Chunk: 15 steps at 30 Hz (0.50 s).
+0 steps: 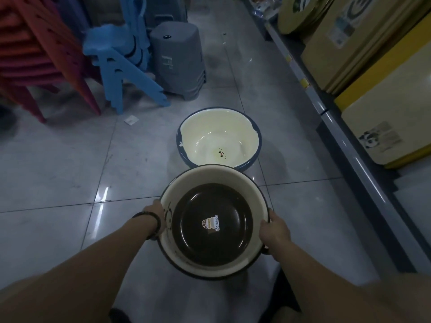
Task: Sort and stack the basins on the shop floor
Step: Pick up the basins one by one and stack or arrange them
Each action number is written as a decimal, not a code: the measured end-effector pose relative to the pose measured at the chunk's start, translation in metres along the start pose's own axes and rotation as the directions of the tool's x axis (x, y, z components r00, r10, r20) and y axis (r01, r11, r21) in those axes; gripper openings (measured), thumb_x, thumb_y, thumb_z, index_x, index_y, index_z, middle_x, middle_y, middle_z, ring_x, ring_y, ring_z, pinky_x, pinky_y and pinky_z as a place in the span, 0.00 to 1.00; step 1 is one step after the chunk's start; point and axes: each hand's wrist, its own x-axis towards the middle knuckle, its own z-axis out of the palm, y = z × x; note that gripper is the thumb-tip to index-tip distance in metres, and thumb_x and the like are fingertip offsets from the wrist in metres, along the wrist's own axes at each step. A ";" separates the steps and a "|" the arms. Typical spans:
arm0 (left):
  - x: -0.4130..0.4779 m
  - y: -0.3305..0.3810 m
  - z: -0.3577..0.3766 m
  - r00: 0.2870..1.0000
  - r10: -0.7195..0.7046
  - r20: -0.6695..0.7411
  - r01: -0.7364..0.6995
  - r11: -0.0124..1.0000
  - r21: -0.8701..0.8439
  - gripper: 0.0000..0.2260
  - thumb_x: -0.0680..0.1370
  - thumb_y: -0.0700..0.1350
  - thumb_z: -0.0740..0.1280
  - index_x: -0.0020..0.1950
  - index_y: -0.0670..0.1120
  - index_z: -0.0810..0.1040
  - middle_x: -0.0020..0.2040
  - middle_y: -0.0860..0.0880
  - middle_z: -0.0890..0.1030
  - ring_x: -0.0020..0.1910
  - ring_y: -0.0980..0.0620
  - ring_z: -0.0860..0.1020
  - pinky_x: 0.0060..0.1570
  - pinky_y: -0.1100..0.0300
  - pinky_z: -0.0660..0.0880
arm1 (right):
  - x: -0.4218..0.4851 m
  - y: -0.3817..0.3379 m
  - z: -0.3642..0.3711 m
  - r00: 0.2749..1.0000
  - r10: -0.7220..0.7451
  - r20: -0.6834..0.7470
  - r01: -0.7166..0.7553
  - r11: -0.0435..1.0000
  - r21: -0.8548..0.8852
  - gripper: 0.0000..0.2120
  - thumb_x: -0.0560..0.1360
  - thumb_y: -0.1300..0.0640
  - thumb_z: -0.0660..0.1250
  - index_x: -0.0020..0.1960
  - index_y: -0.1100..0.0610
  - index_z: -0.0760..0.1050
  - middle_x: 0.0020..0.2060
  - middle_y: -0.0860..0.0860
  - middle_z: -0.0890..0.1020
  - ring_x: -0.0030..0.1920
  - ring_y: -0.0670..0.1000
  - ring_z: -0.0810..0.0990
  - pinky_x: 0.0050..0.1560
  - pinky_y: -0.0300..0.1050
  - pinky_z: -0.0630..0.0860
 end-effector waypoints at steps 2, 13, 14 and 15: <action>0.003 0.002 0.002 0.998 -0.060 0.003 0.060 0.993 -0.099 0.16 0.84 0.47 0.52 0.68 0.43 0.67 0.63 0.37 0.72 0.56 0.35 0.74 0.48 0.42 0.79 | 0.004 0.001 0.005 1.000 0.019 -0.010 -0.019 1.000 0.004 0.23 0.83 0.58 0.59 0.76 0.44 0.69 0.58 0.59 0.80 0.55 0.63 0.81 0.52 0.66 0.84; -0.060 0.045 -0.017 0.933 0.348 0.094 -0.323 0.691 0.646 0.23 0.77 0.56 0.67 0.69 0.47 0.73 0.58 0.46 0.77 0.53 0.47 0.77 0.48 0.56 0.75 | -0.036 -0.045 -0.004 0.981 -0.130 0.143 0.189 0.797 -0.573 0.38 0.78 0.43 0.69 0.81 0.56 0.57 0.73 0.64 0.67 0.67 0.63 0.74 0.65 0.54 0.76; -0.074 0.051 -0.020 0.920 0.372 0.126 -0.358 0.661 0.660 0.21 0.78 0.58 0.66 0.65 0.48 0.77 0.51 0.48 0.78 0.49 0.49 0.77 0.45 0.57 0.73 | -0.050 -0.054 -0.009 0.962 -0.206 0.178 0.272 0.760 -0.590 0.32 0.79 0.43 0.67 0.77 0.56 0.65 0.69 0.62 0.72 0.64 0.61 0.76 0.64 0.53 0.77; -0.091 0.057 -0.024 0.910 0.387 0.151 -0.382 0.637 0.669 0.19 0.78 0.60 0.65 0.61 0.49 0.78 0.47 0.50 0.78 0.45 0.51 0.76 0.43 0.58 0.72 | -0.064 -0.062 -0.017 0.939 -0.271 0.210 0.343 0.735 -0.585 0.28 0.79 0.43 0.67 0.74 0.56 0.70 0.66 0.60 0.76 0.62 0.59 0.78 0.62 0.52 0.78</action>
